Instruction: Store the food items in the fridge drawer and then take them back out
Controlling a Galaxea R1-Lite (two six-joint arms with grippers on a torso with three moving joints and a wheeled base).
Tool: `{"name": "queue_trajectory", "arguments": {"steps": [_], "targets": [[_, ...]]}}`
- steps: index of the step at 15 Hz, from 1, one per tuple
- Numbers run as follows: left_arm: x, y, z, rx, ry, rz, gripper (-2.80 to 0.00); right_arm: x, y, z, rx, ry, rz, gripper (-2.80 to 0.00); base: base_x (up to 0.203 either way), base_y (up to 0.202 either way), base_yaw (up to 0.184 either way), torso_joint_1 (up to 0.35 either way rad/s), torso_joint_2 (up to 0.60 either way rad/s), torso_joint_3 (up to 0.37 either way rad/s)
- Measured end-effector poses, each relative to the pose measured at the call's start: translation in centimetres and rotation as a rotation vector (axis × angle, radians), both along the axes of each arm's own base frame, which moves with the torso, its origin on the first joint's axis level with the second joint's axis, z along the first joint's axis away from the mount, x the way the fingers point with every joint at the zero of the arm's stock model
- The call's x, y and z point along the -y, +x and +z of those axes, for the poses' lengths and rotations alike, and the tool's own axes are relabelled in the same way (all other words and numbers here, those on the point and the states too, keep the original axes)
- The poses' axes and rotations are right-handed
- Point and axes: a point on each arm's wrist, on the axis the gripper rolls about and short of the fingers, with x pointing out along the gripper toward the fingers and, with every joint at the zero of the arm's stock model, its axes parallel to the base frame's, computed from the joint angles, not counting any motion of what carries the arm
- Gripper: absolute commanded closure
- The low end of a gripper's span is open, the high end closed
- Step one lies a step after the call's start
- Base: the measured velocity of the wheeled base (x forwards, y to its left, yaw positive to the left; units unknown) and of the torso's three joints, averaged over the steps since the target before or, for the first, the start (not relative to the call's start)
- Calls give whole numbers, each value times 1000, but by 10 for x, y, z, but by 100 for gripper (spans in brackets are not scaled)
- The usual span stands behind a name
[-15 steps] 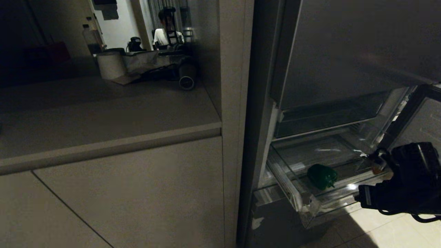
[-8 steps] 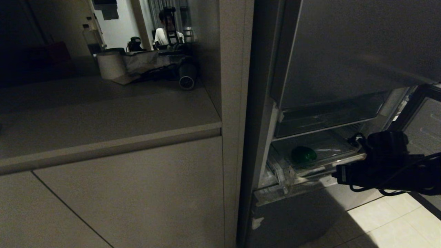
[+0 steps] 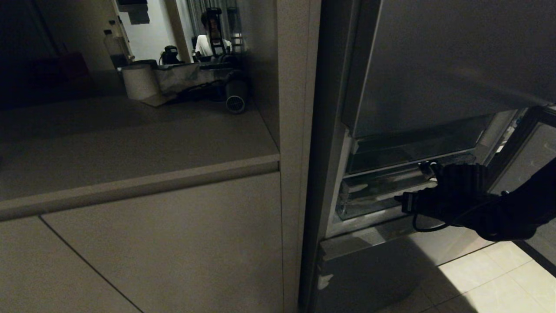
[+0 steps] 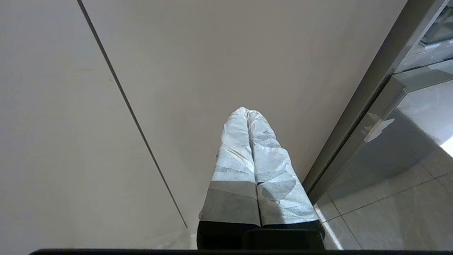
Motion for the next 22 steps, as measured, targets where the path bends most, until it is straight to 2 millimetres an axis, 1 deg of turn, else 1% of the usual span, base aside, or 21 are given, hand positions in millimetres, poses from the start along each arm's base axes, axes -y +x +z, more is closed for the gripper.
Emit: {"name": "queue_trajectory", "arguments": {"steps": [2, 5, 6, 8, 9, 11, 12, 13, 14, 16, 20, 22], "targets": [[0, 0, 0, 0, 0, 0, 0, 1, -6, 2, 27, 8, 13, 0, 0, 0, 0, 0, 0, 0], [0, 0, 0, 0, 0, 0, 0, 1, -21, 18, 56, 9, 19, 0, 0, 0, 0, 0, 0, 0], [0, 0, 0, 0, 0, 0, 0, 1, -30, 25, 65, 8, 19, 0, 0, 0, 0, 0, 0, 0], [0, 0, 0, 0, 0, 0, 0, 0, -54, 40, 82, 4, 20, 0, 0, 0, 0, 0, 0, 0], [0, 0, 0, 0, 0, -1, 0, 0, -69, 48, 94, 2, 19, 0, 0, 0, 0, 0, 0, 0], [0, 0, 0, 0, 0, 0, 0, -1, -108, 65, 128, -4, 13, 0, 0, 0, 0, 0, 0, 0], [0, 0, 0, 0, 0, 0, 0, -1, -130, 74, 156, -8, 5, 0, 0, 0, 0, 0, 0, 0], [0, 0, 0, 0, 0, 0, 0, -1, -156, 80, 182, -14, -6, 0, 0, 0, 0, 0, 0, 0], [0, 0, 0, 0, 0, 0, 0, -1, -178, 83, 207, -18, -17, 0, 0, 0, 0, 0, 0, 0], [0, 0, 0, 0, 0, 0, 0, -1, -226, 87, 272, -30, -46, 0, 0, 0, 0, 0, 0, 0], [0, 0, 0, 0, 0, 0, 0, -3, -301, 87, 418, -60, -116, 0, 0, 0, 0, 0, 0, 0], [0, 0, 0, 0, 0, 0, 0, -4, -333, 80, 469, -100, -148, 0, 0, 0, 0, 0, 0, 0]]}}
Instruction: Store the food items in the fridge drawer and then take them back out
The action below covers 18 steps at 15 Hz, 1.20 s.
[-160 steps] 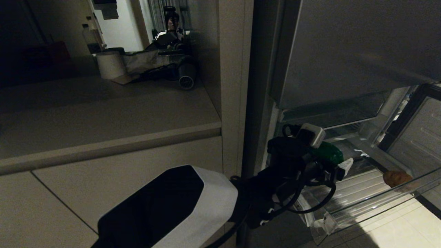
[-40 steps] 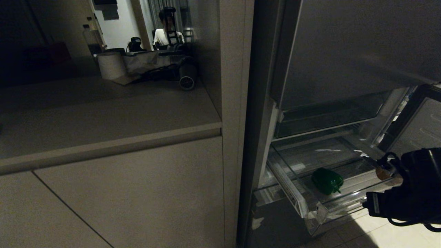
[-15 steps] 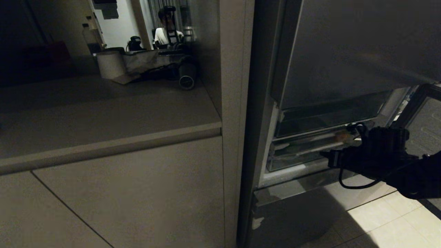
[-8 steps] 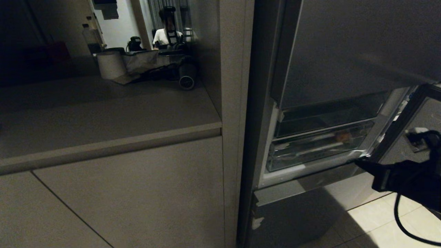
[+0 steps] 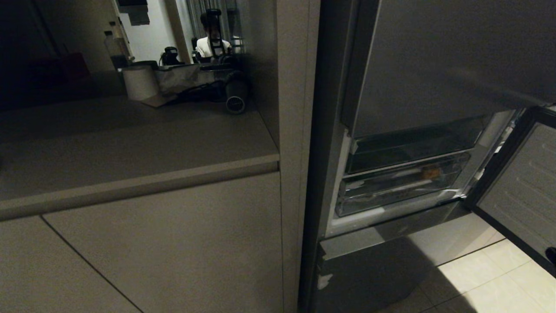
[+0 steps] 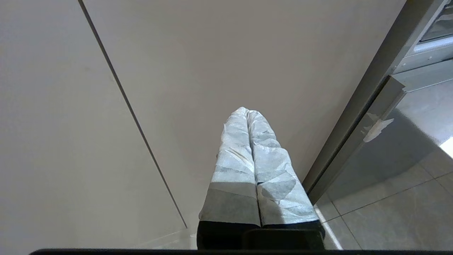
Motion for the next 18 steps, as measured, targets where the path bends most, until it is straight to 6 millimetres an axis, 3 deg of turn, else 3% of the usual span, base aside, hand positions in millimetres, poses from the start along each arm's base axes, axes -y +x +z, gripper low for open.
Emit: {"name": "queue_trajectory", "arguments": {"steps": [4, 7, 14, 18], "targets": [[0, 0, 0, 0, 0, 0, 0, 0, -50, -43, -15, -108, -108, 0, 0, 0, 0, 0, 0, 0], [0, 0, 0, 0, -2, 0, 0, 0, -66, -66, 15, -118, -88, 0, 0, 0, 0, 0, 0, 0], [0, 0, 0, 0, -2, 1, 0, 1, -73, -70, 76, -30, -105, 0, 0, 0, 0, 0, 0, 0], [0, 0, 0, 0, -2, 0, 0, 1, -73, -70, 78, -22, -106, 0, 4, 8, -129, 3, 1, 0]]}}
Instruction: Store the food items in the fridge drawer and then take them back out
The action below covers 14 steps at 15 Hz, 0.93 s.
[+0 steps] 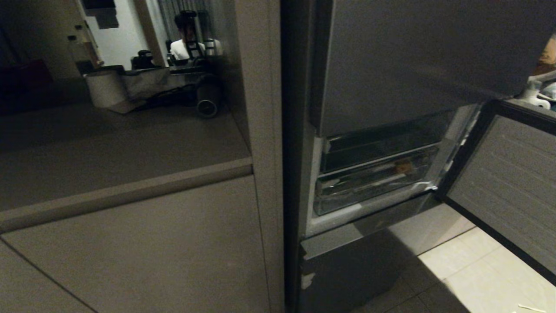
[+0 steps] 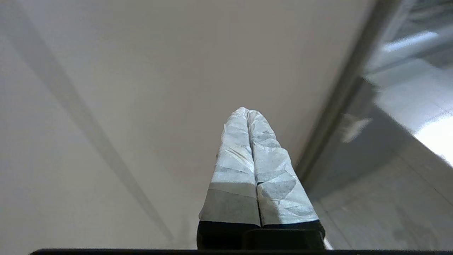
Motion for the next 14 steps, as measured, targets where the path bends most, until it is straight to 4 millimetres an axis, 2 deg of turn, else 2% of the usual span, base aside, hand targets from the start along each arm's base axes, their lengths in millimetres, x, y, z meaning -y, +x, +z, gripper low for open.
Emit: {"name": "queue_trajectory", "arguments": {"steps": [9, 11, 14], "targets": [[0, 0, 0, 0, 0, 1, 0, 0, 0, 0, 1, -1, 0, 0, -2, 8, -172, 3, 4, 4], [0, 0, 0, 0, 0, 1, 0, 0, 0, 0, 2, -1, 0, 0, 2, 5, -98, 0, 1, 0], [0, 0, 0, 0, 0, 1, 0, 0, 0, 0, 2, -13, -2, 0, 0, 0, 0, 0, 0, 0]]}}
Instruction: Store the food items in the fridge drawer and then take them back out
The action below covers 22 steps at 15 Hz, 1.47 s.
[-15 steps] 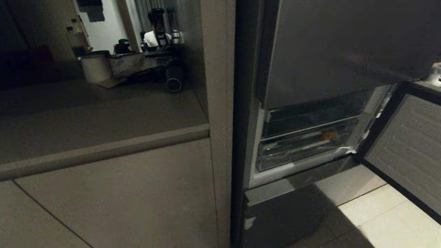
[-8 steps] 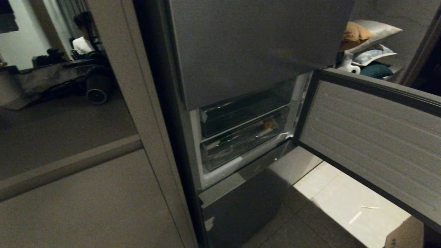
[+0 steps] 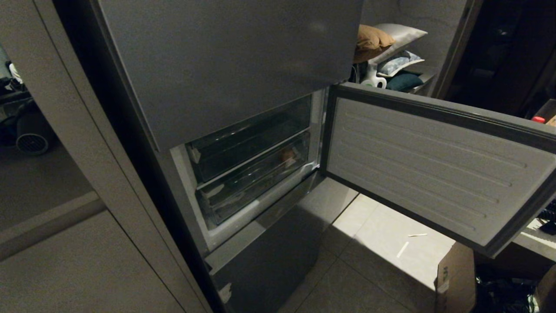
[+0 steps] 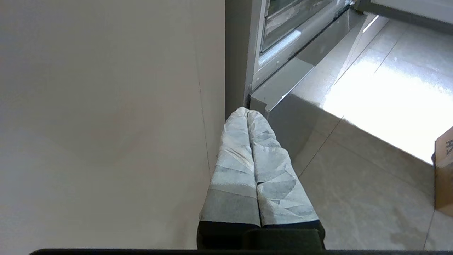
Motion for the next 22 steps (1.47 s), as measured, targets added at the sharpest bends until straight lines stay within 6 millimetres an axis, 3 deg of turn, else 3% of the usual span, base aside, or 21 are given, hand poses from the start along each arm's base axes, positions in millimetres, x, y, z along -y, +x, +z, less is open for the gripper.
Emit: {"name": "queue_trajectory", "arguments": {"steps": [2, 5, 8, 10, 13, 15, 22], "targets": [[0, 0, 0, 0, 0, -1, 0, 0, -1, 5, -3, 13, -2, 0, 0, 0, 0, 0, 0, 0], [0, 0, 0, 0, 0, -1, 0, 0, 1, 48, -8, 116, -44, 0, 0, 0, 0, 0, 0, 0], [0, 0, 0, 0, 0, -1, 0, 1, 26, 93, -63, 246, -212, 0, 0, 0, 0, 0, 0, 0], [0, 0, 0, 0, 0, 0, 0, 9, 47, 113, -63, 297, -346, 0, 0, 0, 0, 0, 0, 0], [0, 0, 0, 0, 0, 0, 0, 45, 77, 131, -47, 340, -499, 0, 0, 0, 0, 0, 0, 0], [0, 0, 0, 0, 0, 0, 0, 72, 93, 134, -54, 364, -509, 0, 0, 0, 0, 0, 0, 0], [0, 0, 0, 0, 0, 0, 0, 151, 139, 125, -106, 423, -564, 0, 0, 0, 0, 0, 0, 0]]}}
